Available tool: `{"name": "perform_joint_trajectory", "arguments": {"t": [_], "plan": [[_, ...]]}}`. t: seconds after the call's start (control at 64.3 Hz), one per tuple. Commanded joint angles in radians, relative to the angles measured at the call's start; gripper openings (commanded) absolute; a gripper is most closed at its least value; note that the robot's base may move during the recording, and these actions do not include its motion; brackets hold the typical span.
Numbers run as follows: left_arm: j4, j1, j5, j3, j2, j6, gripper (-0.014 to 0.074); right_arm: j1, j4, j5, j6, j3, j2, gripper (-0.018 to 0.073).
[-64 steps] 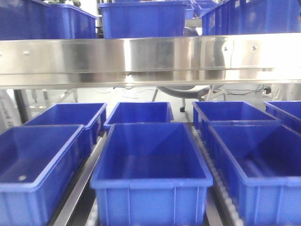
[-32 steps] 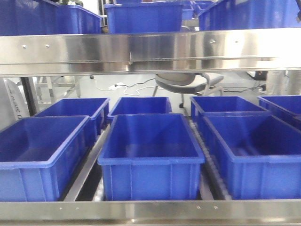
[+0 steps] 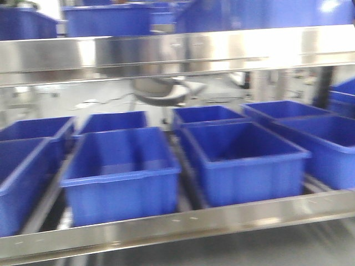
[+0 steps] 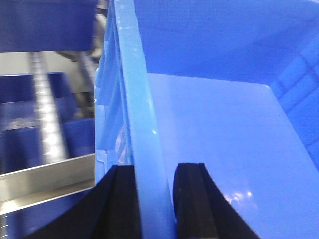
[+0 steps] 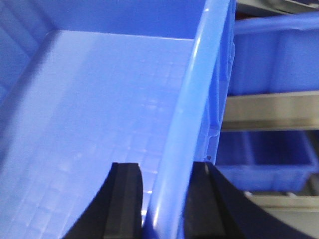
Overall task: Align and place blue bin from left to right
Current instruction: 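Back away from the rack and turn while holding the bin in both grippers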
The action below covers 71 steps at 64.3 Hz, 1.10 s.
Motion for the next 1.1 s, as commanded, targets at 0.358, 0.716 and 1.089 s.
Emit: {"name": "perform_joint_trajectory", "arguments": {"t": [0.358, 0.716, 1.089], "plan": [[-0.091, -0.017, -0.111, -0.018, -0.026, 0.017, -0.0111, 0.018, 0.076, -0.112, -0.041, -0.018, -0.020, -0.0067], [-0.091, -0.017, -0.111, -0.018, -0.026, 0.017, -0.0111, 0.018, 0.076, -0.112, -0.041, -0.018, -0.020, -0.0067], [-0.091, -0.017, -0.111, -0.018, -0.026, 0.017, -0.0111, 0.018, 0.076, -0.112, -0.041, -0.018, -0.020, -0.0067]]}}
